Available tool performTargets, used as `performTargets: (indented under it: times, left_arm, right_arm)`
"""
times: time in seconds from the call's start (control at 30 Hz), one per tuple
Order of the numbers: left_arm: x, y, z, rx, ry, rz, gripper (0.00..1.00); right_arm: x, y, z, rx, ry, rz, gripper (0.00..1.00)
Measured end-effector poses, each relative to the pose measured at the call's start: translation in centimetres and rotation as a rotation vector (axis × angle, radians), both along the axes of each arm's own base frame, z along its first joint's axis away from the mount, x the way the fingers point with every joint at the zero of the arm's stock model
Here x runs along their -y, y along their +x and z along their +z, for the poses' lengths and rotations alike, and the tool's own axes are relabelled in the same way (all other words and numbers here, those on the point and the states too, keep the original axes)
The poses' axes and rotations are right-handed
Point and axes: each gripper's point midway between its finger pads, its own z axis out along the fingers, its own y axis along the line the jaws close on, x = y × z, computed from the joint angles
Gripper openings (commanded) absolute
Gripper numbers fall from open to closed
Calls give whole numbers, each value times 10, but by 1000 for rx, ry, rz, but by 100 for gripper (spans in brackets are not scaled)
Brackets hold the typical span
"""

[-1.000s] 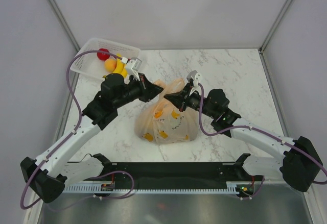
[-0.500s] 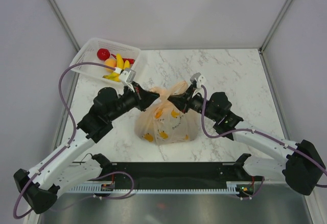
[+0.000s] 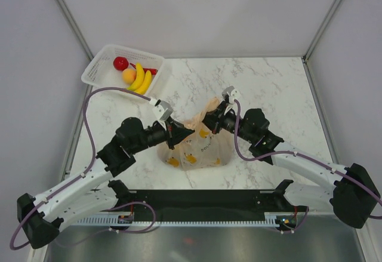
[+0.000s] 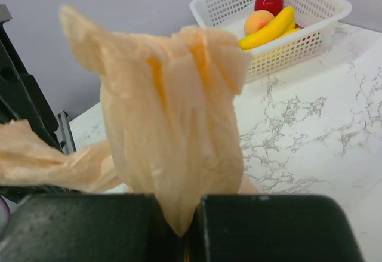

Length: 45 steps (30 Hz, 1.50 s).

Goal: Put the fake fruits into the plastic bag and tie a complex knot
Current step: Tie the plastic bag at the center of the board.

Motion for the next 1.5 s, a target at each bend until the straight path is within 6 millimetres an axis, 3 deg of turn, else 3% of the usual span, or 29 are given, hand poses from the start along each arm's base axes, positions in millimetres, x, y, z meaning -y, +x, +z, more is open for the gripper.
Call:
performTargets:
  times: [0.3,0.6,0.9,0.97,1.07,1.2,1.5]
  left_arm:
    - [5,-15,-38,98,123,-68,2]
    - [6,2,-77,87,272,-13,2]
    - [-6,24,-80,162,336,108,2]
    - [-8,26,-80,175,342,120,2]
    - [-10,29,-83,184,354,136,2]
    - [-13,31,-90,182,374,147,2]
    - [-15,32,-90,185,376,158,2]
  right_arm:
    - [-2,-5,-10,-50,-18,17,0]
    - [-2,-8,-16,-93,-53,29,0]
    - [-3,-9,-9,-129,-103,45,4]
    - [-3,-10,-9,-137,-118,52,8]
    - [-3,-13,-10,-148,-136,69,29]
    - [-2,-17,-11,-142,-150,87,46]
    - [-1,-27,-6,-114,-157,139,67]
